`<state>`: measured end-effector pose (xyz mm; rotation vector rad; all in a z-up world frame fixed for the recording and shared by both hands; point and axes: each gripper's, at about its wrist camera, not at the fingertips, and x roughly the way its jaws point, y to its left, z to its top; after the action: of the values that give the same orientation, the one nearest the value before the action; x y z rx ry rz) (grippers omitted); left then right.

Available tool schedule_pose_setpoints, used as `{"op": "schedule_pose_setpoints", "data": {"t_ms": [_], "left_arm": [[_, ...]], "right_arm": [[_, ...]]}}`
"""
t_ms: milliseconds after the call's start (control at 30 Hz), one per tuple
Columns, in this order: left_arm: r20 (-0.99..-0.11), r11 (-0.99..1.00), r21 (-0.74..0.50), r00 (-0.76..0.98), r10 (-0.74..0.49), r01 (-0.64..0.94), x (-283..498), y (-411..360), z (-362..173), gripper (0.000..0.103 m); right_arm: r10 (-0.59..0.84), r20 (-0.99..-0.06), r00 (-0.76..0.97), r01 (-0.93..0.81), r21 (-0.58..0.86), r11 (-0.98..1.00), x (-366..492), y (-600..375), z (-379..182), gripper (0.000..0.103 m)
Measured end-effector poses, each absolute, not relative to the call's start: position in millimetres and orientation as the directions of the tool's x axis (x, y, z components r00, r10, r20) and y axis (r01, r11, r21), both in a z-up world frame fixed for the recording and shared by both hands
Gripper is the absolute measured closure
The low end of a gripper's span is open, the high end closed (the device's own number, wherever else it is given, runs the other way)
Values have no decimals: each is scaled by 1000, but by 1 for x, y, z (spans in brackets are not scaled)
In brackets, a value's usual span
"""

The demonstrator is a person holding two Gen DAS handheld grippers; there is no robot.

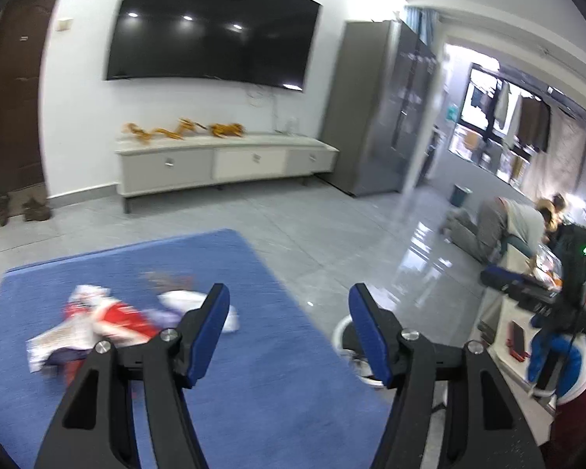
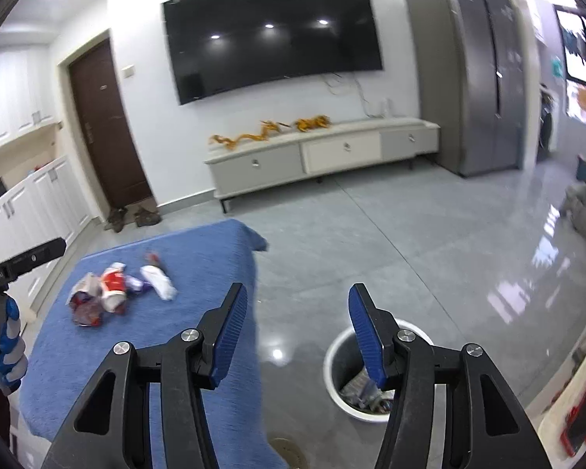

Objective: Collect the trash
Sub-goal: 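Move both tools back toward the rug, then grasp the white-blue milk-powder bag with the left tool while the right tool grasps a white plastic bag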

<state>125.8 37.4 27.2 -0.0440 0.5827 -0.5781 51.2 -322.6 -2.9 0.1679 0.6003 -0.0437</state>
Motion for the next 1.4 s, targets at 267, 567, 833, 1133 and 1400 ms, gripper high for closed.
{"op": "schedule_pose_setpoints", "data": {"t_ms": [267, 567, 833, 1133, 1400], "left_arm": [[-533, 938, -97, 778, -332, 334, 125, 184, 5, 32], [-652, 957, 74, 740, -167, 281, 151, 264, -46, 32], [-743, 877, 220, 655, -134, 428, 185, 241, -84, 32], [-803, 792, 296, 588, -96, 534, 238, 221, -109, 32], [-836, 685, 383, 548, -28, 619, 267, 196, -137, 32]], "right_arm": [[114, -554, 825, -66, 106, 992, 75, -246, 25, 45], [207, -631, 748, -185, 102, 977, 134, -178, -1, 44], [248, -726, 642, -239, 118, 964, 192, -136, -54, 44], [260, -797, 545, -274, 124, 954, 245, -107, -100, 44], [260, -835, 485, -319, 108, 942, 291, -87, -124, 40]]}}
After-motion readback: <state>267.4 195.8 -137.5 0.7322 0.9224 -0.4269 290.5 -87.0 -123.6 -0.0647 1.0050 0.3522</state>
